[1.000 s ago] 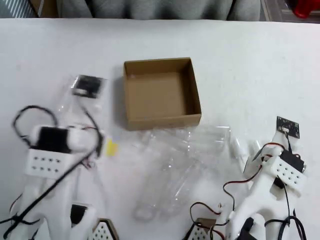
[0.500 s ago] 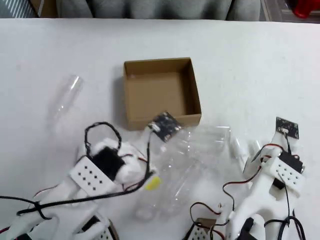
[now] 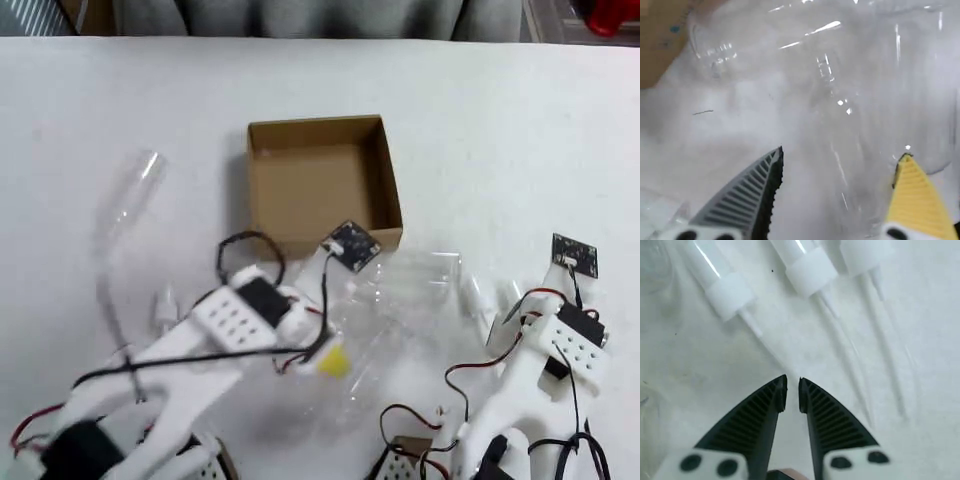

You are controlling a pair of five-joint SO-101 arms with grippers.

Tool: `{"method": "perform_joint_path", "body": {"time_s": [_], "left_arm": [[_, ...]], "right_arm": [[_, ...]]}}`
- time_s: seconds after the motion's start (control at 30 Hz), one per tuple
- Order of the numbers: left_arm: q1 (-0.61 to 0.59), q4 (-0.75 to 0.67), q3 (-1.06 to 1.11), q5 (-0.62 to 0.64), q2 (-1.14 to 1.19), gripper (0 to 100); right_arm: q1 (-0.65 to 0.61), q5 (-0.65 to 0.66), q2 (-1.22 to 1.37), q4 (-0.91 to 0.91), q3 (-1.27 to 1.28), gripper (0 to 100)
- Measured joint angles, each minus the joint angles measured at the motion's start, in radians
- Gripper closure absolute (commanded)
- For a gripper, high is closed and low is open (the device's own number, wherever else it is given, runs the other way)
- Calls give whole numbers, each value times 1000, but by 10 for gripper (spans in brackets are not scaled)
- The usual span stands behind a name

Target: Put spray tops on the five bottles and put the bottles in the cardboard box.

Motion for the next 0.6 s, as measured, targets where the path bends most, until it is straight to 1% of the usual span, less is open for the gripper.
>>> {"method": "perform_joint_path", "body": {"time_s": [0.13, 0.3, 0.43, 0.6], "left_arm": [[-58, -2, -71, 71, 135, 659], [-72, -11, -77, 84, 183, 661], [-71, -84, -55, 126, 218, 661], [-72, -147, -28, 135, 262, 661]], "right_arm": [[0, 0, 0, 0, 0, 982], [0, 9, 0, 0, 0, 982], [0, 12, 0, 0, 0, 982], [0, 14, 0, 0, 0, 982]]}}
